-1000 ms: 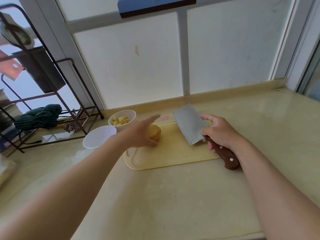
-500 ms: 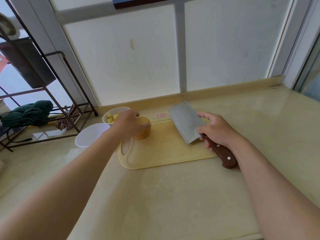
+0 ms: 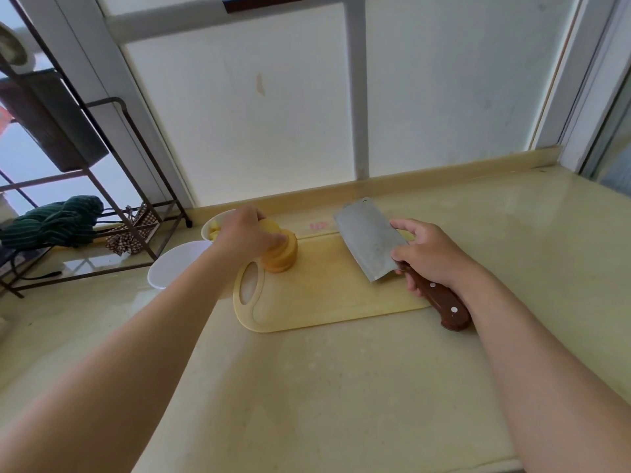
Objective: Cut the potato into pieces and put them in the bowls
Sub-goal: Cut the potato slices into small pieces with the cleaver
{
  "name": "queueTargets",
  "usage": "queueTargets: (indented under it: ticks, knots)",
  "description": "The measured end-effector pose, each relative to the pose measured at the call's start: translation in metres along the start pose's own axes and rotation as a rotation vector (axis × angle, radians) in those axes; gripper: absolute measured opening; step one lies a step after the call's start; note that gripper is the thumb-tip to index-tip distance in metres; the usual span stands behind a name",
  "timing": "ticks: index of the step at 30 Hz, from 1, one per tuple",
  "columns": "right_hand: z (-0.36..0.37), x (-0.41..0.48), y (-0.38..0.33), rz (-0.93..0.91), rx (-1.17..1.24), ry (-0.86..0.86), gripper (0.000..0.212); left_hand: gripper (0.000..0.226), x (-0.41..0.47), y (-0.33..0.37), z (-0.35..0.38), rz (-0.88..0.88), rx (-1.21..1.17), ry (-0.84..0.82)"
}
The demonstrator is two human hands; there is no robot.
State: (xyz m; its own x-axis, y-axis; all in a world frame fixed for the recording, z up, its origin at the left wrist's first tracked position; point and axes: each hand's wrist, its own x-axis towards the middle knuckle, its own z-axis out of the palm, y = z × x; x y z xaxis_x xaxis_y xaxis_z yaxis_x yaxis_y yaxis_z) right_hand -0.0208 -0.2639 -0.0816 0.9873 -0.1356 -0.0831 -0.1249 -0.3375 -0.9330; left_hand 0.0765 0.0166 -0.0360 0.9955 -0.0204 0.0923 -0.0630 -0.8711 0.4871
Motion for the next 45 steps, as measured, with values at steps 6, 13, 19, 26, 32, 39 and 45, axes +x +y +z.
queueTargets:
  ticks: [6, 13, 19, 26, 32, 39, 45]
  knots:
    - [0.000, -0.001, -0.001, -0.001, -0.005, 0.001, 0.072, 0.047, -0.003, 0.004, -0.003, 0.008, -0.007, 0.073]
    - [0.001, 0.000, -0.002, -0.003, -0.001, 0.000, 0.070, 0.044, -0.010, 0.005, -0.005, 0.062, -0.065, 0.140]
    - [-0.001, -0.002, -0.002, 0.008, 0.046, 0.066, 0.068, 0.023, -0.039, 0.048, 0.011, 0.089, -0.376, -0.033]
    - [-0.011, -0.005, -0.002, 0.042, 0.120, 0.169, 0.070, 0.012, -0.048, 0.062, 0.053, -0.054, -0.667, -0.301]
    - [-0.013, -0.009, -0.006, 0.030, -0.018, 0.103, 0.064, 0.025, -0.045, 0.053, 0.049, 0.242, -0.154, -0.365]
    - [-0.017, -0.008, -0.004, 0.038, -0.141, 0.103, 0.071, 0.046, -0.050, 0.052, 0.057, 0.498, 0.082, -0.317]
    - [-0.020, -0.009, -0.005, 0.048, -0.251, 0.082, 0.072, 0.036, -0.046, 0.046, 0.074, 0.690, 0.010, -0.319]
